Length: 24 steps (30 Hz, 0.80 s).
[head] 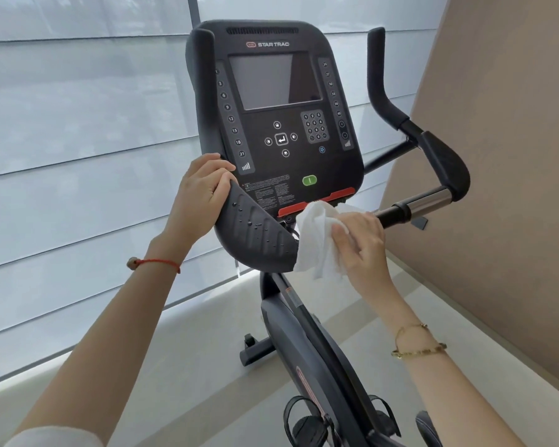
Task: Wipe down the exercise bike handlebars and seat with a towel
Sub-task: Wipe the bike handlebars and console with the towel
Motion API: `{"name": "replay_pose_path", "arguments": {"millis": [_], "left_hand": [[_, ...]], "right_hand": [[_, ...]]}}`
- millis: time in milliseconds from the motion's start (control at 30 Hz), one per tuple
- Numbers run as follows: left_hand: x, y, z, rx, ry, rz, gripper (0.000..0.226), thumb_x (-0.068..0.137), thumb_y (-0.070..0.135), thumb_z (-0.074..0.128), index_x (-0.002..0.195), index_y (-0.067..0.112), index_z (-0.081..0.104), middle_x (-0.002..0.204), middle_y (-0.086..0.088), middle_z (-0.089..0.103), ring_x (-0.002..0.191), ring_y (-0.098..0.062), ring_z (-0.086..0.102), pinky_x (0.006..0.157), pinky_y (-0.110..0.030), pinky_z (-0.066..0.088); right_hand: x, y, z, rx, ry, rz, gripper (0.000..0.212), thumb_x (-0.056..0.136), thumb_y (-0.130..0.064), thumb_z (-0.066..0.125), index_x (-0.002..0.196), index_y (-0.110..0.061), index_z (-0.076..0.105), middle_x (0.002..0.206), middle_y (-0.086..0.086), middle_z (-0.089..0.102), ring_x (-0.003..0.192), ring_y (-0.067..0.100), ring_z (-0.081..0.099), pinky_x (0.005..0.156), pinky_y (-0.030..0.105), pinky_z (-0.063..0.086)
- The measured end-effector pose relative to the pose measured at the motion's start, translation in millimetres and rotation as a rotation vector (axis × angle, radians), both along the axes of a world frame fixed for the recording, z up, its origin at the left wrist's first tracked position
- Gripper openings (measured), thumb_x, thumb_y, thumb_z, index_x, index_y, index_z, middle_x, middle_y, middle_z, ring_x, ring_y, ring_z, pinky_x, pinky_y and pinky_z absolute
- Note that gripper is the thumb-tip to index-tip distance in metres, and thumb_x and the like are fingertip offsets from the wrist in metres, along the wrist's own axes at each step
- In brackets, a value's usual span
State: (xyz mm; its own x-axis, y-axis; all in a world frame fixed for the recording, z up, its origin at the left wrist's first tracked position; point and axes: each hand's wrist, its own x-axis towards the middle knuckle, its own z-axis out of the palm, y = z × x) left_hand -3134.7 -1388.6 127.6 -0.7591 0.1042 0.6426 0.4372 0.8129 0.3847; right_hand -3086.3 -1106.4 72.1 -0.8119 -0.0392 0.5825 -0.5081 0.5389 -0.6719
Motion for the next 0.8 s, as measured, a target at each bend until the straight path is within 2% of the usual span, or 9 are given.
{"name": "replay_pose_path", "arguments": {"millis": [100,233,333,400,467,567,700,800], "left_hand": [[-3,-7,0,-0.054,0.039,-0.021,0.039,0.101,0.020,0.032,0.090,0.012,0.069,0.119,0.002,0.065,0.130,-0.018,0.041,0.110,-0.043,0.033],[-8,-17,4,-0.112,0.088,-0.125,0.041,0.101,0.022,0.034,0.092,0.010,0.072,0.118,0.002,0.066,0.135,-0.021,0.038,0.112,-0.044,0.032],[-15,-29,7,-0.144,0.078,-0.246,0.038,0.101,0.020,0.036,0.094,0.011,0.072,0.114,0.005,0.068,0.134,-0.018,0.042,0.115,-0.047,0.026],[-23,-36,9,-0.156,0.065,-0.307,0.036,0.101,0.017,0.036,0.094,0.011,0.071,0.108,0.005,0.068,0.130,-0.015,0.047,0.119,-0.045,0.017],[-28,-39,9,-0.144,0.061,-0.348,0.036,0.101,0.016,0.037,0.091,0.010,0.072,0.101,0.004,0.067,0.122,-0.014,0.051,0.121,-0.042,0.012],[-35,-41,7,-0.092,0.078,-0.415,0.036,0.100,0.016,0.038,0.088,0.008,0.072,0.095,0.003,0.065,0.112,-0.013,0.054,0.122,-0.041,0.012],[-41,-40,-2,-0.063,0.089,-0.453,0.036,0.101,0.017,0.038,0.087,0.009,0.071,0.093,0.004,0.063,0.110,-0.012,0.052,0.121,-0.044,0.012],[-44,-38,-5,-0.062,0.110,-0.455,0.039,0.102,0.019,0.036,0.087,0.009,0.070,0.092,0.003,0.062,0.109,-0.016,0.051,0.122,-0.042,0.009]], "right_hand": [[19,-19,7,-0.123,-0.089,0.072,0.024,0.095,-0.057,0.043,0.104,-0.039,0.056,0.107,-0.028,0.053,0.114,0.012,0.049,0.104,0.044,0.046],[25,-60,12,-0.089,-0.037,-0.041,0.028,0.098,-0.050,0.045,0.107,-0.028,0.059,0.101,-0.024,0.056,0.106,0.001,0.048,0.103,0.039,0.044],[19,-93,24,-0.003,0.035,-0.161,0.048,0.097,-0.059,0.035,0.106,-0.020,0.062,0.103,-0.011,0.063,0.103,0.007,0.055,0.104,0.037,0.040],[19,-113,33,0.085,0.065,-0.188,0.051,0.097,-0.060,0.032,0.108,-0.020,0.061,0.109,-0.005,0.064,0.107,0.012,0.055,0.105,0.035,0.040],[22,-122,39,0.206,0.063,-0.203,0.050,0.098,-0.059,0.029,0.116,-0.022,0.058,0.117,-0.005,0.061,0.109,0.011,0.054,0.104,0.031,0.040],[40,-119,31,0.360,0.000,-0.251,0.052,0.096,-0.064,0.027,0.133,-0.032,0.044,0.129,-0.011,0.053,0.115,0.005,0.047,0.107,0.024,0.024],[55,-119,20,0.392,-0.067,-0.332,0.055,0.094,-0.068,0.025,0.137,-0.035,0.034,0.131,-0.010,0.045,0.120,0.008,0.039,0.113,0.032,0.020],[42,-140,33,0.448,-0.113,-0.400,0.056,0.093,-0.066,0.022,0.135,-0.031,0.034,0.127,-0.006,0.048,0.113,0.014,0.043,0.106,0.037,0.026]]}}
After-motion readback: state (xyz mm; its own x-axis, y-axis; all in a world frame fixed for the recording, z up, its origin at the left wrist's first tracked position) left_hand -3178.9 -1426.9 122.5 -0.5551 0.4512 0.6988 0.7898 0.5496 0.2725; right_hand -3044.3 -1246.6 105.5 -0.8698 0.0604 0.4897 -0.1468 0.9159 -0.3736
